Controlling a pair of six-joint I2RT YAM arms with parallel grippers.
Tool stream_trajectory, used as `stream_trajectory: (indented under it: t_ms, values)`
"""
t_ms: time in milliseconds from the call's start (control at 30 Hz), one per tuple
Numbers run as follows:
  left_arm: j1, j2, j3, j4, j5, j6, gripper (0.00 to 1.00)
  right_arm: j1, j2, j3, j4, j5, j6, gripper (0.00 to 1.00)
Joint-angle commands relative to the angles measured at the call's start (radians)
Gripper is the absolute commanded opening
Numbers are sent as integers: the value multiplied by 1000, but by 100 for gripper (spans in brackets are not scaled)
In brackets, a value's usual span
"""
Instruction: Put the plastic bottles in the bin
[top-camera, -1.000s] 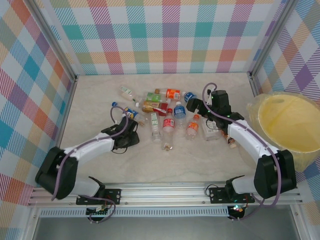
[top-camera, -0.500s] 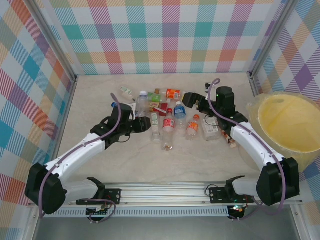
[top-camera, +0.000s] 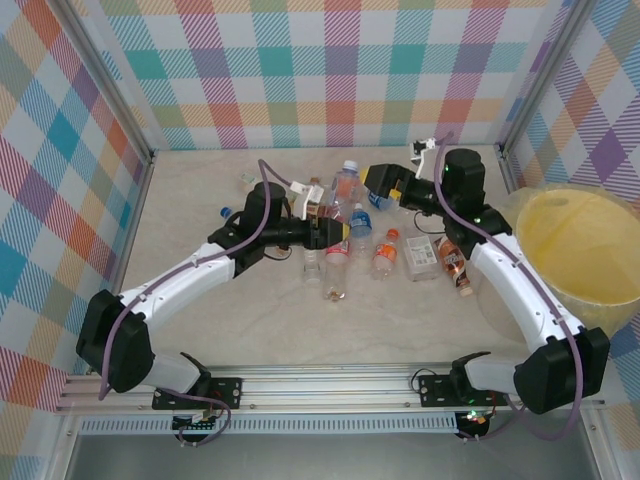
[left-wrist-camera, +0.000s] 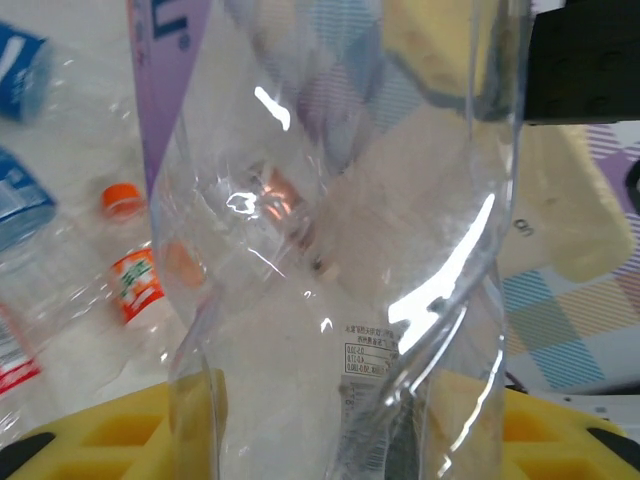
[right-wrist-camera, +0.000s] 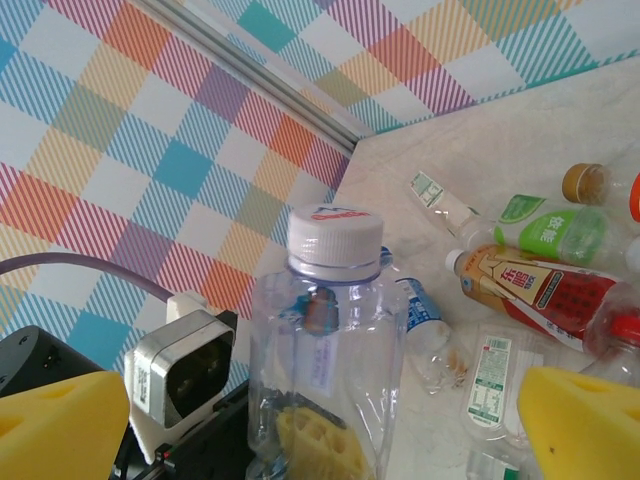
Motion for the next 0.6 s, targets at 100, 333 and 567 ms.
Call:
stream_trajectory:
  t_ms: [100, 333, 567]
  values:
    - [-29, 26, 37, 83, 77, 0, 49, 6, 56, 66, -79, -94, 27, 100]
    - [-44, 53, 53, 105, 98, -5, 49, 14, 117, 98, -82, -168, 50, 90]
    - [-58, 76, 60, 130, 105, -19, 49, 28, 132, 98, -89, -127, 43, 75]
